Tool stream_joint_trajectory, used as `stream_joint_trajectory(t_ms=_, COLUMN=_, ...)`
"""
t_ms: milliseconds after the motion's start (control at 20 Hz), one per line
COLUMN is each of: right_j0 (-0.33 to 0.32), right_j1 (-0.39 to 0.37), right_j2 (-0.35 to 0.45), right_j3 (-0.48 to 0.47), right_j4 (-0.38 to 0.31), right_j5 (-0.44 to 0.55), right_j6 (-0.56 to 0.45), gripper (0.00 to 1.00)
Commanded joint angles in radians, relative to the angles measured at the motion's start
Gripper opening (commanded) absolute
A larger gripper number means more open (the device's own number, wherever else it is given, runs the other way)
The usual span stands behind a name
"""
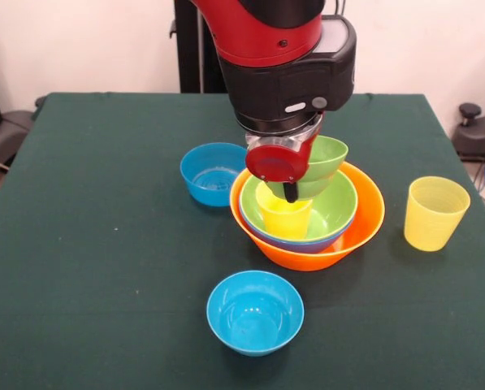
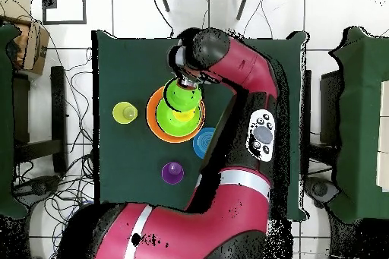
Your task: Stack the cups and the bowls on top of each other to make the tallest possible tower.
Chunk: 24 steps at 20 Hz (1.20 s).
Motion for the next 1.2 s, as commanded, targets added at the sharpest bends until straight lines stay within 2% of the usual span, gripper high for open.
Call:
stream_joint_trajectory(t_ms=50, right_j0=0.018, right_j1=0.001, right_j2=0.103, right_j3=0.064, right_j4=-0.014, right_j5=-0.036, right_j6=-0.019, gripper=0.0)
stream_joint_trajectory(t_ms=1200, right_j0=0.021, right_j1=0.025, right_j2=0.087, right_j3=0.023, right_j4=-0.041, right_j5=0.048, right_j6=-0.027, gripper=0.0)
